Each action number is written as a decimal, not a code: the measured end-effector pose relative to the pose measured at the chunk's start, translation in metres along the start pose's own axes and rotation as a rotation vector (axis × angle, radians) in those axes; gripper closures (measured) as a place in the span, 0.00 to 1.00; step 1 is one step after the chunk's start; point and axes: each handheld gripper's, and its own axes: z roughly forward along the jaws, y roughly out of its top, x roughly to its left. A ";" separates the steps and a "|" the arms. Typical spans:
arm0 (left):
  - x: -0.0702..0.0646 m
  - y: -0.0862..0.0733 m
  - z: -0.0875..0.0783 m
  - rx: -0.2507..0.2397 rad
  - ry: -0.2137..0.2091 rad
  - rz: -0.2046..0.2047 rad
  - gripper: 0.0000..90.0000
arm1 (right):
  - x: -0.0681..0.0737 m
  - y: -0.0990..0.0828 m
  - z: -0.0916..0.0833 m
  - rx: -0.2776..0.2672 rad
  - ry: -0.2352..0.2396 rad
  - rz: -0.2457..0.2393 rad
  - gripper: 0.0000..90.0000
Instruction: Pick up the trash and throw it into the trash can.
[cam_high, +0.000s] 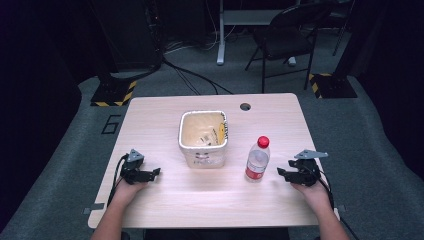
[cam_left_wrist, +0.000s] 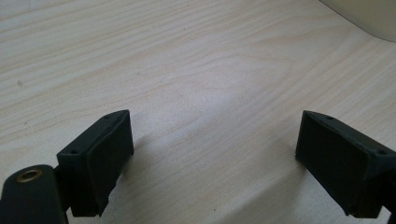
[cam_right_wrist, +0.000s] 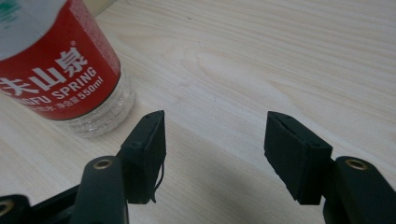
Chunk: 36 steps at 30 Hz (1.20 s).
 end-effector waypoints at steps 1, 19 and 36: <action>0.000 0.000 0.000 0.000 0.000 0.000 0.12 | 0.001 0.001 -0.001 -0.002 0.004 -0.001 0.43; 0.000 0.000 0.000 0.001 0.002 0.000 0.12 | 0.019 0.011 -0.016 -0.029 0.111 -0.084 0.35; 0.000 0.000 0.000 0.001 0.002 0.000 0.12 | 0.040 0.019 -0.016 -0.060 0.182 -0.140 0.25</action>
